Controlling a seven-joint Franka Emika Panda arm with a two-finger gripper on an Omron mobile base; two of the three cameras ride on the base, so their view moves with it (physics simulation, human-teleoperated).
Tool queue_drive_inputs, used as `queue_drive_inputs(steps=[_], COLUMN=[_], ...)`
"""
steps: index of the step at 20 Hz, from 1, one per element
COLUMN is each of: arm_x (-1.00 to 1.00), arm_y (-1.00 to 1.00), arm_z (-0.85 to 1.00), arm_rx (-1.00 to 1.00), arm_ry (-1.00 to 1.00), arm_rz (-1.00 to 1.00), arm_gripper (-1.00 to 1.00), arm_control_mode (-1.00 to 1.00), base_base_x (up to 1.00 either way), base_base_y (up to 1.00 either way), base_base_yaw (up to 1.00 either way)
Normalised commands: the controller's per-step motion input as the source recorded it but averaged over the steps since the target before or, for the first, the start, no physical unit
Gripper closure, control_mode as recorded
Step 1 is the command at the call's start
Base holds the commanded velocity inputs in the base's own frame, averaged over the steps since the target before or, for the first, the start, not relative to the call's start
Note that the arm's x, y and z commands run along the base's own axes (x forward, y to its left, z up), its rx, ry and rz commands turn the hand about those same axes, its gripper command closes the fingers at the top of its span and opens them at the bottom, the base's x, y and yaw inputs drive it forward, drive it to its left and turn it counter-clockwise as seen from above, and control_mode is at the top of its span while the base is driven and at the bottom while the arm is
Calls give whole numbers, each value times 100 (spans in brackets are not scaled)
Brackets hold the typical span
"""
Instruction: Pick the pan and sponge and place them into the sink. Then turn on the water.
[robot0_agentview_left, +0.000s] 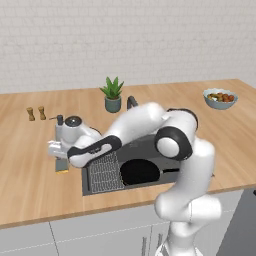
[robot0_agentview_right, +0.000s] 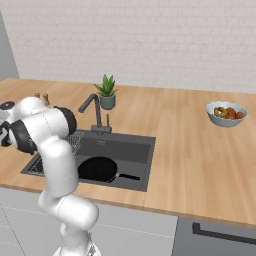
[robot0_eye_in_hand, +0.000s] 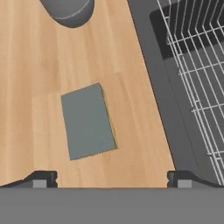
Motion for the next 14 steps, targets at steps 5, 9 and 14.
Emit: queue_drive_inputs(steps=[5, 9, 14], arm_x=[47, 39, 5], arm_y=[36, 28, -8], arm_z=[-19, -28, -25], arm_rx=[-4, -6, -5], arm_ry=[2, 0, 0], arm_rz=[0, 1, 3], arm_gripper=[-100, -100, -100], arm_control_mode=[-100, -100, -100], base_base_x=[0, 0, 0], base_base_y=[0, 0, 0], base_base_yaw=[0, 0, 0])
